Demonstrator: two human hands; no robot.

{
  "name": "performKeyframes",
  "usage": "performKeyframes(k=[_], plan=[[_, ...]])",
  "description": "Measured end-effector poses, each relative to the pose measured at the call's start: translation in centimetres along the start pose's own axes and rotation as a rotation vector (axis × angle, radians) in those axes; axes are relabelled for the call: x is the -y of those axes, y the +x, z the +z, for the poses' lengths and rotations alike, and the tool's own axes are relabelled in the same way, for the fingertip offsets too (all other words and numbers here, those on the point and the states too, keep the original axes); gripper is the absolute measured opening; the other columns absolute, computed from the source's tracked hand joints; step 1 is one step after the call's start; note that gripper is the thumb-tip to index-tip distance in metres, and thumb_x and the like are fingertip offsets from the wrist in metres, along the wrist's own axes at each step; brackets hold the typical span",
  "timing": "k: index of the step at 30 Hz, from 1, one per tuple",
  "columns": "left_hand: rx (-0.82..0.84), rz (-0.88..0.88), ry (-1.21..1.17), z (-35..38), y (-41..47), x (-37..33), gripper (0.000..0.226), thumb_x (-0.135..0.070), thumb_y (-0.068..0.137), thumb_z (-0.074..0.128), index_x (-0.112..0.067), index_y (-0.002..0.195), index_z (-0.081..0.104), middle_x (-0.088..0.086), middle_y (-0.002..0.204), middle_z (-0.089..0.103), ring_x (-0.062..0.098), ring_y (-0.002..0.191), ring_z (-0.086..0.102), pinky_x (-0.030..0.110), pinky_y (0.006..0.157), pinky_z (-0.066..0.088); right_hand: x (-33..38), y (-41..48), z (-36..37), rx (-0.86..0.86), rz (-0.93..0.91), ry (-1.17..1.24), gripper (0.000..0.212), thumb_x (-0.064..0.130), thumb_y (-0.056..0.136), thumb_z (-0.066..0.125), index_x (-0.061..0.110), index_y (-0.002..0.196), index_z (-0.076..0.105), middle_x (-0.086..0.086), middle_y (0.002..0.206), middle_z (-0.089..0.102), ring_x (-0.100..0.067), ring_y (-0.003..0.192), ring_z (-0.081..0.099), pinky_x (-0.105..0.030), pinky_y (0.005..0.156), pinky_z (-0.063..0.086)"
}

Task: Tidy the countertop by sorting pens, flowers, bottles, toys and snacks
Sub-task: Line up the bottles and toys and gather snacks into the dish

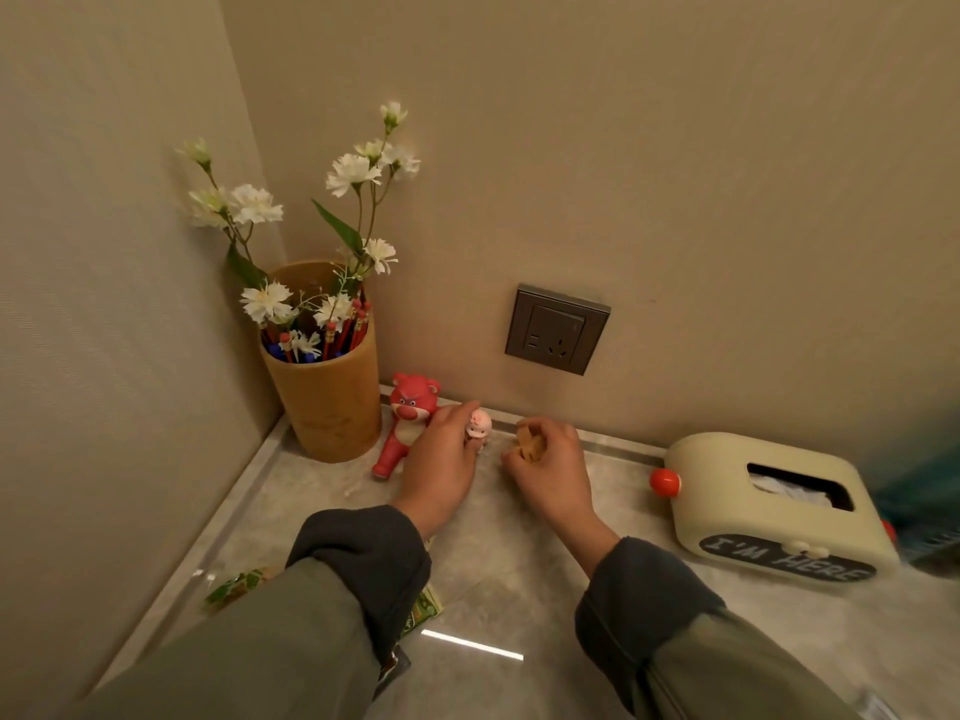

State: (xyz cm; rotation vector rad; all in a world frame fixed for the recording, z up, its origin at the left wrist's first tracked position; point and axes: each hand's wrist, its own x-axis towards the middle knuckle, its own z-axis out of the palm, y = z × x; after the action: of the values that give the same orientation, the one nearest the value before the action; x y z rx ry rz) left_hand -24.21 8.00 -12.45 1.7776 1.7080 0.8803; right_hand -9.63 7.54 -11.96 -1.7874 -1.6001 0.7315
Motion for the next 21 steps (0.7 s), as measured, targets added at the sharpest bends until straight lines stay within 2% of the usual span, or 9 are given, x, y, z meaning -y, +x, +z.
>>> performKeyframes(k=[2, 6, 9, 11, 14, 17, 21], plan=[[0.01, -0.015, -0.004, 0.0, -0.1, -0.1, 0.052, -0.018, 0.095, 0.056, -0.021, 0.144, 0.039, 0.003, 0.143, 0.044, 0.019, 0.128, 0.047, 0.03, 0.104, 0.041, -0.1, 0.1, 0.1, -0.005, 0.006, -0.005, 0.04, 0.028, 0.082, 0.071, 0.023, 0.12, 0.059, 0.003, 0.115, 0.05, -0.015, 0.108, 0.051, -0.022, 0.089, 0.04], [0.009, -0.058, -0.039, -0.2, -0.6, -0.4, 0.064, -0.021, 0.094, 0.059, -0.021, 0.15, 0.028, -0.001, 0.15, 0.037, 0.016, 0.134, 0.041, 0.026, 0.104, 0.037, -0.2, -0.4, -0.4, -0.002, 0.015, 0.019, 0.069, 0.039, 0.074, 0.079, 0.025, 0.134, 0.048, 0.002, 0.127, 0.045, -0.013, 0.118, 0.045, -0.026, 0.099, 0.041], [-0.02, -0.076, -0.069, -0.3, -1.6, -0.7, 0.07, -0.021, 0.092, 0.061, -0.021, 0.151, 0.024, -0.002, 0.153, 0.034, 0.016, 0.138, 0.036, 0.026, 0.104, 0.035, -0.7, -1.5, -0.6, 0.007, 0.024, 0.029, 0.086, 0.038, 0.07, 0.082, 0.029, 0.142, 0.036, 0.002, 0.139, 0.037, -0.015, 0.127, 0.041, -0.031, 0.106, 0.04], [-0.039, -0.098, -0.105, -0.3, -2.3, -0.7, 0.072, -0.023, 0.091, 0.063, -0.021, 0.151, 0.022, -0.002, 0.154, 0.033, 0.017, 0.141, 0.033, 0.029, 0.11, 0.032, -1.1, -2.6, -0.8, 0.01, 0.033, 0.049, 0.093, 0.034, 0.07, 0.083, 0.031, 0.146, 0.029, 0.002, 0.145, 0.03, -0.016, 0.133, 0.035, -0.031, 0.11, 0.036], [-0.073, -0.145, -0.174, -0.1, -4.0, -0.8, 0.072, -0.023, 0.09, 0.065, -0.025, 0.15, 0.024, -0.003, 0.153, 0.034, 0.017, 0.139, 0.036, 0.039, 0.111, 0.039, -1.5, -4.4, -1.3, 0.001, 0.066, 0.09, 0.096, 0.027, 0.072, 0.083, 0.034, 0.147, 0.023, 0.004, 0.152, 0.022, -0.017, 0.139, 0.03, -0.032, 0.113, 0.034], [-0.093, -0.177, -0.287, 0.1, -6.1, -1.5, 0.064, -0.015, 0.089, 0.066, -0.029, 0.142, 0.034, -0.004, 0.143, 0.043, 0.014, 0.131, 0.043, 0.032, 0.105, 0.043, -1.7, -6.1, -1.9, -0.015, 0.07, 0.116, 0.093, 0.025, 0.074, 0.08, 0.037, 0.146, 0.023, 0.005, 0.152, 0.022, -0.016, 0.137, 0.033, -0.033, 0.112, 0.038], [-0.017, -0.207, -0.34, 0.1, -8.8, -2.5, 0.053, -0.014, 0.09, 0.064, -0.026, 0.136, 0.041, -0.002, 0.135, 0.048, 0.01, 0.121, 0.047, 0.028, 0.099, 0.044, -2.6, -8.6, -2.9, -0.024, 0.084, 0.152, 0.089, 0.025, 0.075, 0.079, 0.035, 0.146, 0.026, 0.006, 0.151, 0.025, -0.015, 0.133, 0.039, -0.036, 0.109, 0.043]])
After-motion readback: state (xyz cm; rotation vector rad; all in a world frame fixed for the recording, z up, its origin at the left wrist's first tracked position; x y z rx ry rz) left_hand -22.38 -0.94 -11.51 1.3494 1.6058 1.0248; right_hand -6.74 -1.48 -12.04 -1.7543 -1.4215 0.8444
